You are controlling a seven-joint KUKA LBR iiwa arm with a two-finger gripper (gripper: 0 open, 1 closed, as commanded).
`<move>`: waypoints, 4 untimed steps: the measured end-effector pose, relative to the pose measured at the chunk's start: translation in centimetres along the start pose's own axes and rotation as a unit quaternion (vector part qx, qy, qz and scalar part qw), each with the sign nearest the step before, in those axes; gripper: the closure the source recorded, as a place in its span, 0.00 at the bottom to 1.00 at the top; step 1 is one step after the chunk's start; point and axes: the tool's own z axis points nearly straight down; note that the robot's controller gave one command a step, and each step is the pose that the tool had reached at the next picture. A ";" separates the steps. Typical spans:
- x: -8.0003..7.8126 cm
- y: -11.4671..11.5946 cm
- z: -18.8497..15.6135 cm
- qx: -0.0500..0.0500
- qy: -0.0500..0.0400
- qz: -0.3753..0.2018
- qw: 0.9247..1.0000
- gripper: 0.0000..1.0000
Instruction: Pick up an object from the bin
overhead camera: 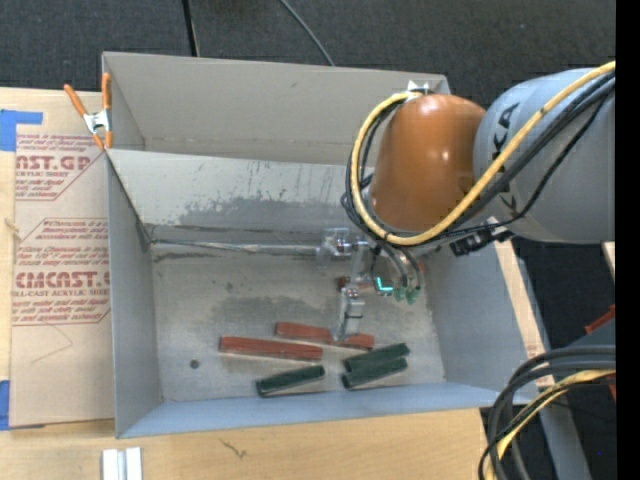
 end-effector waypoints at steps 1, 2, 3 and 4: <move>-0.2 0.0 -0.4 0.000 -0.004 0.000 1.000 0.00; 0.2 0.9 4.5 -0.001 -0.007 0.017 1.000 0.00; 1.6 2.2 8.7 0.000 -0.003 0.093 0.996 0.00; 3.3 1.5 11.7 -0.001 -0.001 0.122 0.992 1.00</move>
Offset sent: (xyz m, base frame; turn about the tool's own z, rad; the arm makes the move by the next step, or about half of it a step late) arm -0.0125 0.0204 -0.1194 0.0786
